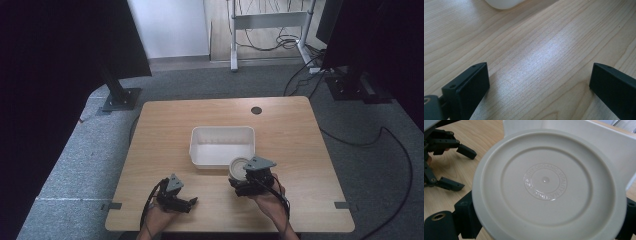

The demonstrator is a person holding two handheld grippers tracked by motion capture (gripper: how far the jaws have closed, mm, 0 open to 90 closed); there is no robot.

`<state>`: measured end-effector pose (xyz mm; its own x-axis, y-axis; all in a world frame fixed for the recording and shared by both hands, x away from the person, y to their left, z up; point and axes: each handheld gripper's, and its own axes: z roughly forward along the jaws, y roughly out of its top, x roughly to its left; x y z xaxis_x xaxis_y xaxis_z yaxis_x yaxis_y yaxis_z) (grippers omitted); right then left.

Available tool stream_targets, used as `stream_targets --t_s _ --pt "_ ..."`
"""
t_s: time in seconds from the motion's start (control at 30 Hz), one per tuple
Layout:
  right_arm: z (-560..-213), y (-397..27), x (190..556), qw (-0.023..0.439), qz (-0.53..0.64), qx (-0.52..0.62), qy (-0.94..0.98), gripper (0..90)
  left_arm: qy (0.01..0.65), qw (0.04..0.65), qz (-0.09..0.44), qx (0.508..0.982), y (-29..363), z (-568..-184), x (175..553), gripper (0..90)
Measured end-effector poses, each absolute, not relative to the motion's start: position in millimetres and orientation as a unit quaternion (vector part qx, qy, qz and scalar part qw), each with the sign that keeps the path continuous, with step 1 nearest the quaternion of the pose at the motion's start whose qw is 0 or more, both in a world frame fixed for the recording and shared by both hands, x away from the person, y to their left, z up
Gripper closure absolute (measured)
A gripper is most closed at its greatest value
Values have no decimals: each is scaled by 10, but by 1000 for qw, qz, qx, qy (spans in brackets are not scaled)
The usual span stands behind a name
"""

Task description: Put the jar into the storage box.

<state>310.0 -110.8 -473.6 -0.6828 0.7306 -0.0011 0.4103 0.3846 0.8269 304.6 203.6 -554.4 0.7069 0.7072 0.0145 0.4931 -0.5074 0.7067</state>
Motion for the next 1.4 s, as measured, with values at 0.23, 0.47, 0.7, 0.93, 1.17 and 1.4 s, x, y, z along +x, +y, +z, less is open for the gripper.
stream_targets --t_s 0.23,0.47,0.7,0.93,1.17,1.4 --pt "-4691 -1010 3211 188 430 347 812 92 351 351 153 855 2036 -5544 3046 24" --pt "-4678 -931 3343 189 430 348 811 92 351 351 153 854 2036 -5545 3046 24" --pt "-4689 -864 3468 192 429 348 811 92 351 350 153 855 2036 -5543 3046 24" --pt "-4735 -769 3653 197 425 356 808 92 351 350 153 855 2037 -5543 3046 24" --pt "-4725 -697 3769 205 425 359 805 92 351 350 153 855 2036 -5544 3046 24" --pt "-4735 -578 3906 210 426 360 803 92 351 350 153 855 2036 -5543 3046 24"
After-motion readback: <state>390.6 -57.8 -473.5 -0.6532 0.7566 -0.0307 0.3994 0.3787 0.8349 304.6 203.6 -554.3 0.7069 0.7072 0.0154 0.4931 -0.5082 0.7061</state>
